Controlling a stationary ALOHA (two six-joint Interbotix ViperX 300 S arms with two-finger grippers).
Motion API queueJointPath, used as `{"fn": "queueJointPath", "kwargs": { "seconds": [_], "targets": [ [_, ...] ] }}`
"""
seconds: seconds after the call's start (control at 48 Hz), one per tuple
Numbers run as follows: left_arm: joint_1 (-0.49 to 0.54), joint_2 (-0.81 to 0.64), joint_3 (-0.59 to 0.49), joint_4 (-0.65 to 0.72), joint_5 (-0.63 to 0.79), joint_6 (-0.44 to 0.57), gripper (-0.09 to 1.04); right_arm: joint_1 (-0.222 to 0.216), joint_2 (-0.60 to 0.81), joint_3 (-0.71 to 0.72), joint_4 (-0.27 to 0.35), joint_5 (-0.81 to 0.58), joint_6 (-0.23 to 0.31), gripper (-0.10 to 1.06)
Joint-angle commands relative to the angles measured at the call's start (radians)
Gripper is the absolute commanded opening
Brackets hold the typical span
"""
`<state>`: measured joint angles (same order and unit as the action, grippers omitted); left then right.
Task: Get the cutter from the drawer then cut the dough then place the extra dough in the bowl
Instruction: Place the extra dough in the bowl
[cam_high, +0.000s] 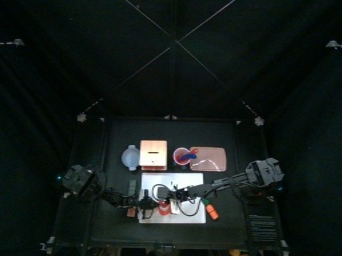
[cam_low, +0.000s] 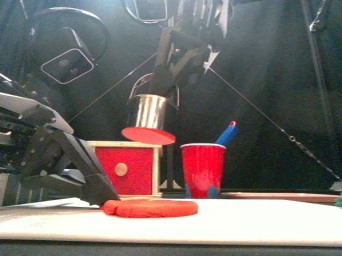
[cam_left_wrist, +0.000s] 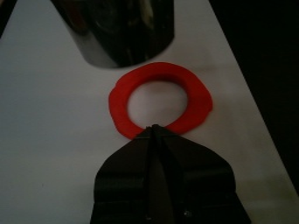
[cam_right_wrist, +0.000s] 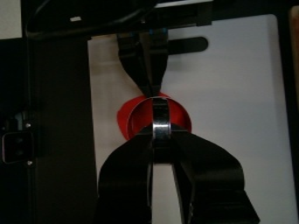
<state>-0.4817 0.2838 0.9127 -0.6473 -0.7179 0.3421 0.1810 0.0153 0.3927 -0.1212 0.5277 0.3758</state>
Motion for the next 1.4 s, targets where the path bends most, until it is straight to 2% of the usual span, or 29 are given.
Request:
{"fn": "queueJointPath", "kwargs": {
  "seconds": [0.021,0.229,0.417,0.542,0.625,0.771,0.854,0.979,1.167,1.396],
  "targets": [
    [0.014,-0.057,-0.003,0.002,-0.003,0.005,0.54,-0.023,-0.107,0.118,0.018,-0.012,0.002,0.51],
    [0.046,-0.13,0.003,0.025,0.034,0.003,0.54,-0.08,-0.222,0.327,0.008,-0.091,-0.002,0.51],
    [0.069,-0.167,0.003,0.026,0.086,0.003,0.54,-0.104,-0.189,0.403,-0.015,-0.198,-0.003,0.52],
    [0.069,-0.172,0.003,0.026,0.097,0.003,0.54,-0.104,-0.147,0.394,-0.009,-0.224,-0.003,0.55],
    [0.071,-0.173,0.005,0.026,0.101,0.003,0.54,-0.1,-0.141,0.39,-0.005,-0.224,-0.003,0.66],
    [0.074,-0.172,0.005,0.028,0.101,0.005,0.54,-0.1,-0.144,0.38,0.018,-0.224,-0.002,0.94],
    [0.074,-0.173,0.005,0.029,0.101,0.003,0.56,-0.1,-0.144,0.364,0.018,-0.224,-0.002,1.02],
    [0.074,-0.173,0.002,0.025,0.101,0.0,0.59,-0.106,-0.141,0.345,0.012,-0.224,-0.003,1.02],
    [0.074,-0.187,0.003,0.015,0.101,-0.008,0.73,-0.106,-0.129,0.339,0.02,-0.235,-0.002,1.02],
    [0.069,-0.244,-0.02,-0.244,0.129,-0.009,0.74,-0.106,-0.091,0.322,0.021,-0.255,-0.003,1.02]
  ]
}}
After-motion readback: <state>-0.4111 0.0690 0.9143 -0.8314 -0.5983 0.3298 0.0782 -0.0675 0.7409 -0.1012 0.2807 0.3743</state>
